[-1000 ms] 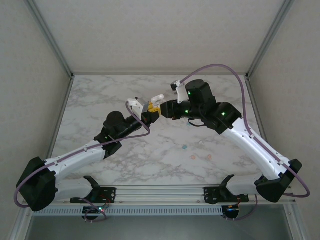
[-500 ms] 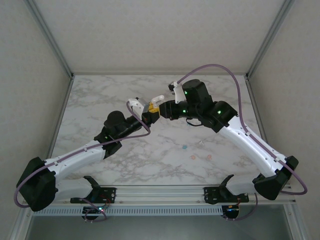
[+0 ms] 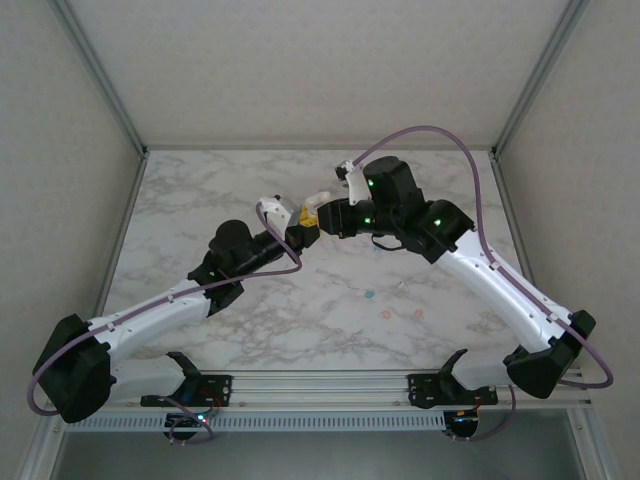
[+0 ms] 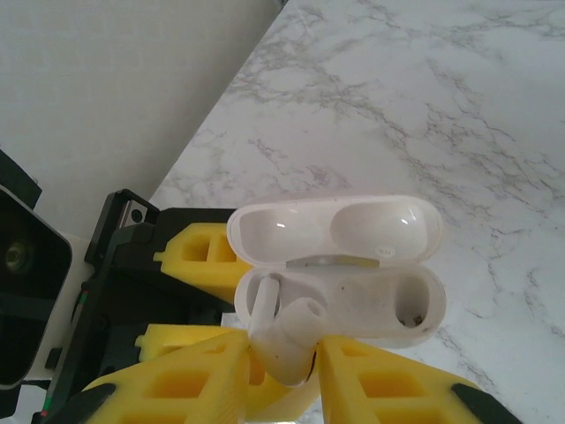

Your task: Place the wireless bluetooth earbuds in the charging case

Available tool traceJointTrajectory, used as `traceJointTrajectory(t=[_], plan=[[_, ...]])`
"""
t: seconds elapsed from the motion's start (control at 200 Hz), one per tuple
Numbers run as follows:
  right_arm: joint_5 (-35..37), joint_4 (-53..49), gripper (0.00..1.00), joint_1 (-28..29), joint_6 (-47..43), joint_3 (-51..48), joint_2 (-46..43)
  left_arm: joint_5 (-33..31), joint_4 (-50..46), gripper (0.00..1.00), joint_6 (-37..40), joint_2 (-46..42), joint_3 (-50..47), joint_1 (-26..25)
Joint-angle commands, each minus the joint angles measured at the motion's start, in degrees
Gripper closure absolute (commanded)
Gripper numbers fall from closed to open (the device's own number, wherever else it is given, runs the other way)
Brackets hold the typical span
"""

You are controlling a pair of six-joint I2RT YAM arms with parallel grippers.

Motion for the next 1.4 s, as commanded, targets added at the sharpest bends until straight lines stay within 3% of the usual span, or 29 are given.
traceJointTrajectory(t=[0.0, 0.461, 0.651, 0.831, 0.906, 0.966, 1.166, 1.321, 1.392], plan=[[-0.09, -1.41, 0.70, 0.37, -1.01, 2.32, 1.14, 1.33, 0.66, 0.89, 0.66, -0.40, 2.21, -0.38], [-0.11, -1.03, 0.71, 0.43, -0.47, 3.02, 1.15, 1.53, 0.04, 0.89, 0.83, -0.65, 2.24, -0.37], [0.47, 2.13, 0.67, 0.36, 0.45, 1.54, -2.59, 0.81, 0.05, 0.89, 1.10, -0.91, 1.85, -0.38], [10.61, 0.89, 0.61, -0.58, 0.69, -0.24, -8.58, 0.25, -0.33, 0.89, 1.84, -1.92, 1.07, -0.37], [17.55, -1.77, 0.59, -2.24, 1.02, -2.21, -10.76, 0.31, -0.76, 0.89, 2.06, -2.56, 0.89, -0.37], [20.49, -4.23, 0.56, -6.98, 1.44, -4.76, -11.89, 0.36, -1.32, 0.89, 2.13, -3.16, 0.67, -0.37], [15.89, -12.98, 0.52, -24.25, 1.36, -16.40, -8.21, 0.32, -2.61, 0.89, 1.63, -6.56, -0.49, -0.37], [14.44, -16.76, 0.51, -26.34, -3.05, -21.74, 1.80, -0.26, -3.98, 0.89, 1.11, -9.47, -1.89, -0.37], [9.95, -16.59, 0.50, -26.29, -7.09, -22.90, 5.52, -0.79, -4.27, 0.89, 1.10, -10.51, -2.51, -0.37]])
